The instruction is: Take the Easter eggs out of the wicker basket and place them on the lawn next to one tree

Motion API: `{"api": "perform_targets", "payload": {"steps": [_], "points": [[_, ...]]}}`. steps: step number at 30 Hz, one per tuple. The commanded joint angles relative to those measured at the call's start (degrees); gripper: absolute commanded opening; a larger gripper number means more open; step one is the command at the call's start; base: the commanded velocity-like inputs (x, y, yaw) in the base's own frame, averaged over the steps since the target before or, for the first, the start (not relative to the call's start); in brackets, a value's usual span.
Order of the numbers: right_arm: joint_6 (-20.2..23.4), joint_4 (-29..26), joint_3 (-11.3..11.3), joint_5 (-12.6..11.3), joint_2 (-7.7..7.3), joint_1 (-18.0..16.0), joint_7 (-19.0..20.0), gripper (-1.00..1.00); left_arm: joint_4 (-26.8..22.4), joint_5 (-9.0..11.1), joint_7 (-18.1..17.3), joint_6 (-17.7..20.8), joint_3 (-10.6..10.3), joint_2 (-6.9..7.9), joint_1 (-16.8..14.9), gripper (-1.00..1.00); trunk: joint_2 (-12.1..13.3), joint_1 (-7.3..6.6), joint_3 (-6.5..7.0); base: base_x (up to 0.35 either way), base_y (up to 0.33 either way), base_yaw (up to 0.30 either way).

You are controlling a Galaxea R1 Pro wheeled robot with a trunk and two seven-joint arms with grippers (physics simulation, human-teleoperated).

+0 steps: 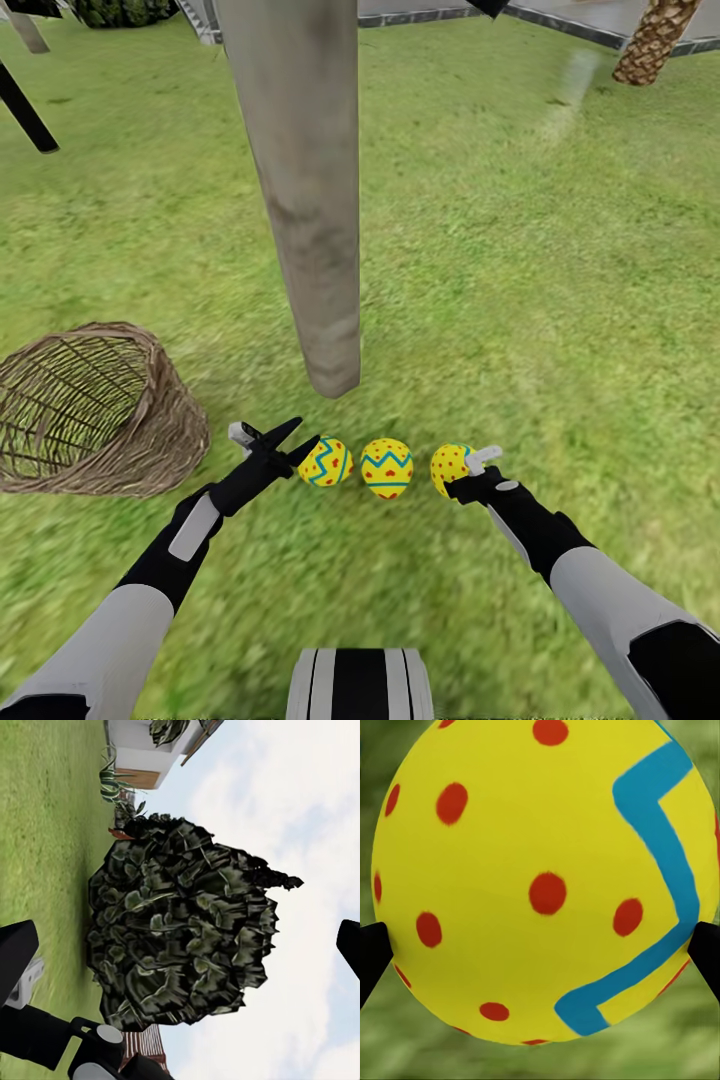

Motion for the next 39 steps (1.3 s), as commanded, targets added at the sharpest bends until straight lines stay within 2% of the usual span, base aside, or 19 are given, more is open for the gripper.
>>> {"api": "perform_targets", "payload": {"steps": [1, 7, 17, 25, 28, 29, 37, 39], "points": [[0.32, -0.34, 0.35, -0.43, -0.10, -0.03, -0.11, -1.00, 0.01, 0.32, -0.03, 0.51, -0.06, 0.02, -0.02, 1.00, -0.03, 0.01, -0.26, 0.000, 0.000, 0.000], [0.40, -1.03, 0.39, -0.35, 0.71, -0.03, -0.20, -1.00, 0.01, 0.25, 0.05, 0.51, -0.15, -0.48, -0.02, 1.00, -0.11, 0.17, -1.59, 0.000, 0.000, 0.000], [-1.17, -1.52, 0.28, -0.51, 0.83, -0.10, -0.17, -1.00, 0.01, 0.31, 0.03, 0.51, -0.15, -0.77, -0.03, 1.00, -0.24, 0.42, -3.81, 0.000, 0.000, 0.000], [-1.13, -1.92, 0.31, -0.56, 0.90, -0.06, -0.09, -1.00, 0.01, 0.32, -0.04, 0.51, -0.15, -0.77, -0.02, 1.00, -0.24, 0.42, -3.81, 0.000, 0.000, 0.000], [-0.96, -2.46, 0.35, -0.52, 1.48, -0.11, -0.03, -1.00, 0.01, 0.32, -0.03, 0.51, -0.15, -0.77, -0.02, 1.00, -0.24, 0.42, -3.81, 0.000, 0.000, 0.000], [-0.94, -2.49, 0.33, -0.52, 1.52, -0.11, -0.03, 1.00, 0.01, 0.32, -0.06, 0.51, -0.15, -0.77, -0.02, 1.00, -0.24, 0.42, -3.81, 0.000, 0.000, 0.000], [-0.83, -2.52, 0.35, -0.52, 1.47, -0.11, 0.06, 1.00, 0.02, 0.32, -0.03, 0.51, -0.15, -0.77, -0.04, 1.00, -0.24, 0.42, -3.81, 0.000, 0.000, 0.000], [-0.83, -2.52, 0.33, -0.52, 1.47, -0.11, 0.06, 1.00, 0.04, 0.32, -0.03, 0.51, -0.15, -0.77, -0.03, 1.00, -0.22, 0.37, -3.36, 0.000, 0.000, 0.000]]}}
